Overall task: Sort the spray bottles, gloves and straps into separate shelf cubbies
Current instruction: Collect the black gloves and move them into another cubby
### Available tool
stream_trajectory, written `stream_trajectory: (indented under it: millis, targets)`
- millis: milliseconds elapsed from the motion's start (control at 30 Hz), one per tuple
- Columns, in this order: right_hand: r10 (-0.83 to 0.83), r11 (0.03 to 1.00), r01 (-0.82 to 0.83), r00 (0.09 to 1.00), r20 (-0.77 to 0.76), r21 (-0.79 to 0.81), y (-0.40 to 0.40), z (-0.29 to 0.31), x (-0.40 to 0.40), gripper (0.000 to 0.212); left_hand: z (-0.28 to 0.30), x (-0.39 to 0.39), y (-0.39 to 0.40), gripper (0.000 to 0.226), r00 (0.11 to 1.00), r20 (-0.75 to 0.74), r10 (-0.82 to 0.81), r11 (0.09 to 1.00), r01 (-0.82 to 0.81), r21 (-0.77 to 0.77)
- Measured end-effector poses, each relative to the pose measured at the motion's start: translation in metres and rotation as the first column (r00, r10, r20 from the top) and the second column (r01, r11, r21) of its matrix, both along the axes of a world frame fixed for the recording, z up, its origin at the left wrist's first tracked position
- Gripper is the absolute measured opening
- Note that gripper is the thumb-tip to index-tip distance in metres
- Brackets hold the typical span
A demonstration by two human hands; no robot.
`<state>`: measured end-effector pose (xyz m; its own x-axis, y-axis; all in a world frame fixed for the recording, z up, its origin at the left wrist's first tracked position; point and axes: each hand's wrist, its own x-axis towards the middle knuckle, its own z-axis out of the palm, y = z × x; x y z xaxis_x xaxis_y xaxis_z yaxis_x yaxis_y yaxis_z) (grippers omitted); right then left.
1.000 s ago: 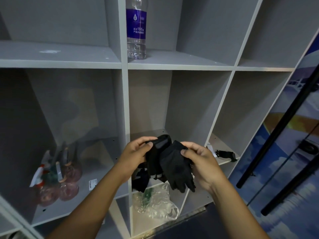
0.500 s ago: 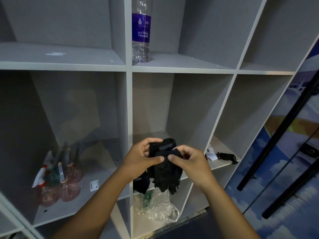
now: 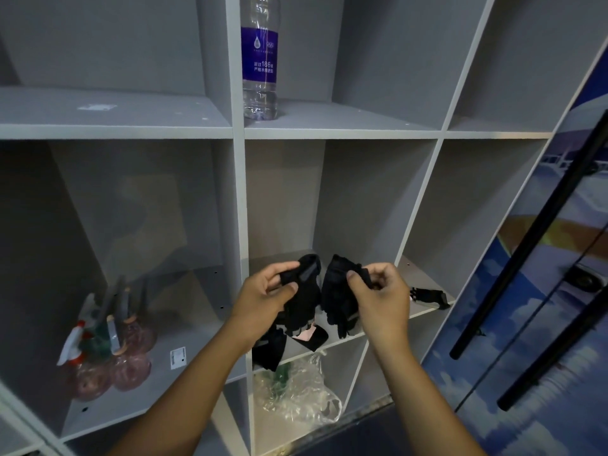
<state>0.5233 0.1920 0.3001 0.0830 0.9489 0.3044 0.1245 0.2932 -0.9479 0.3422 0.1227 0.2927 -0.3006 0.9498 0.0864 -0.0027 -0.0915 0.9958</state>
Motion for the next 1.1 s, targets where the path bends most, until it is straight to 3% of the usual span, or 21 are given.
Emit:
stream_trajectory:
  millis: [133, 267, 400, 500, 633, 767, 900, 1100]
  targets:
    - [0.063, 0.987, -0.081, 0.99, 0.124, 0.142, -0.013, -0.004, -0.024, 0.018, 0.004, 0.014, 0.001, 0.04, 0.997, -0.044, -0.062, 0.997, 0.063, 0.034]
    - [0.159, 0.974, -0.185, 0.969, 0.19, 0.13, -0.011, -0.012, -0.027, 0.017, 0.004, 0.017, 0.001, 0.042, 0.998, -0.015, -0.064, 0.996, 0.065, 0.06]
    - [0.255, 0.942, -0.302, 0.928, 0.273, 0.144, -0.013, -0.015, -0.019, 0.032, 0.003, 0.013, 0.004, 0.042, 0.997, 0.007, -0.081, 0.995, 0.08, 0.064]
    - [0.316, 0.919, -0.368, 0.904, 0.286, 0.146, -0.015, -0.014, -0.017, 0.028, 0.004, 0.014, 0.012, 0.037, 0.999, 0.004, -0.048, 0.997, 0.047, 0.067]
    - [0.184, 0.933, -0.258, 0.941, 0.284, 0.249, 0.002, -0.006, -0.01, 0.021, 0.011, 0.007, 0.019, 0.029, 0.997, -0.052, -0.05, 0.998, 0.051, 0.023]
    - [0.212, 0.928, -0.307, 0.901, 0.378, 0.211, 0.023, 0.013, -0.004, 0.029, 0.025, 0.0, 0.019, 0.029, 0.985, -0.129, -0.11, 0.993, 0.115, 0.027]
    - [0.193, 0.929, -0.284, 0.92, 0.341, 0.239, 0.026, 0.019, -0.006, 0.015, 0.032, -0.002, 0.019, 0.03, 0.987, -0.12, -0.105, 0.993, 0.111, 0.048]
    - [0.258, 0.942, -0.293, 0.944, 0.208, 0.163, 0.027, 0.014, -0.006, 0.011, 0.034, -0.003, 0.019, 0.032, 0.986, -0.126, -0.112, 0.991, 0.12, 0.057]
